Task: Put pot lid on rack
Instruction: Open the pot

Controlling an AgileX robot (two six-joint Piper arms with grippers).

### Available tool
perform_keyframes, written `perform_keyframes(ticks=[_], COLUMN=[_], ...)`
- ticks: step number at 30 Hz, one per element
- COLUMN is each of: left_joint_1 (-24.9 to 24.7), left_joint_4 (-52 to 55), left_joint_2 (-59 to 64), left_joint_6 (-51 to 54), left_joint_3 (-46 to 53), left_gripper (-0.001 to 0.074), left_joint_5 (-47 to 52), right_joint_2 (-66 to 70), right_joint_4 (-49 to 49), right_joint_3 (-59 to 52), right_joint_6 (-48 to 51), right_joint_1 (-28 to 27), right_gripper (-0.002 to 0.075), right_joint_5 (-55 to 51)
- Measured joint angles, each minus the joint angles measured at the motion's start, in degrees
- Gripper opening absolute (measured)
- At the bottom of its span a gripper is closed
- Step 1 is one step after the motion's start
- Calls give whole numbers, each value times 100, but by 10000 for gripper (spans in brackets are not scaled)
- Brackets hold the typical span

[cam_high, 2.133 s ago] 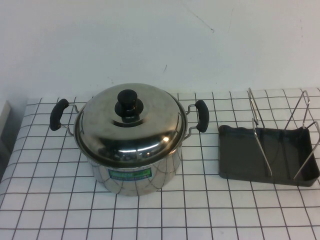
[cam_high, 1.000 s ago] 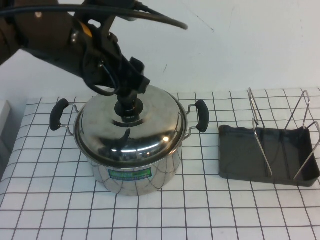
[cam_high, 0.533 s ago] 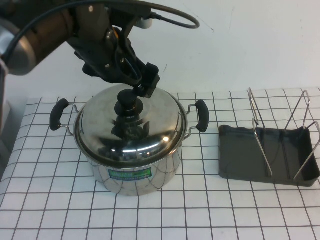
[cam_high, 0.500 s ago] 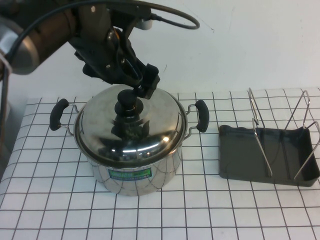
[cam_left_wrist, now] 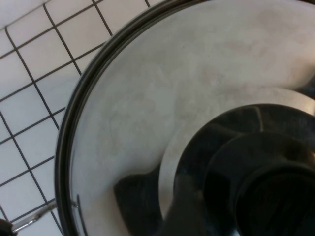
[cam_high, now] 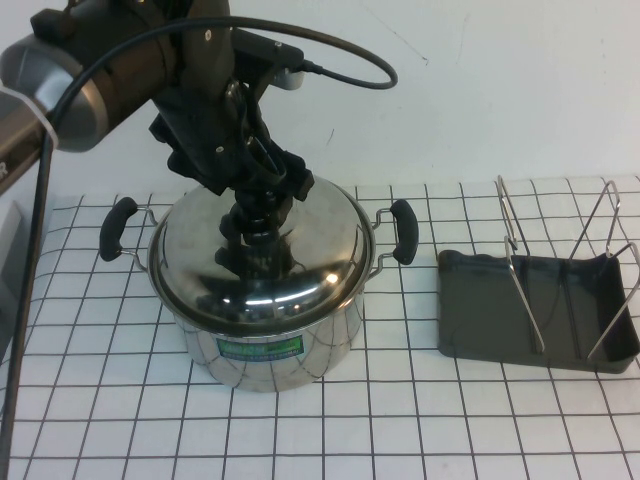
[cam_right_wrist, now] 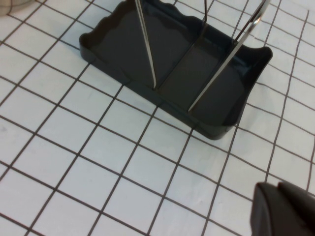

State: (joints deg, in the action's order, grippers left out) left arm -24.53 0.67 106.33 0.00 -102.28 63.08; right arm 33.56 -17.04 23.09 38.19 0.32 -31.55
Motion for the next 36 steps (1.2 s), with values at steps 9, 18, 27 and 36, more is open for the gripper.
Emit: perform_keyframes(ticks=[9, 18, 27, 36], left_joint_1=[0, 0, -7, -7], left_joint_4=[-27, -17, 144, -157], left_joint_2=[0, 0, -38, -340], left_joint_6=[0, 0, 0, 42], left_joint_3=[-6, -6, -584, -1440], left_gripper=[337, 337, 337, 337], left_joint_5=[9, 9, 201, 749], right_joint_2=[0, 0, 0, 0], right_joint_4=[0, 0, -64, -257], right_joint_3=[0, 0, 0, 114], right_joint_6=[0, 0, 0, 77], right_joint_1=[0, 0, 0, 0], right_gripper=[-3, -3, -3, -3], right_joint_5=[8, 8, 74, 157])
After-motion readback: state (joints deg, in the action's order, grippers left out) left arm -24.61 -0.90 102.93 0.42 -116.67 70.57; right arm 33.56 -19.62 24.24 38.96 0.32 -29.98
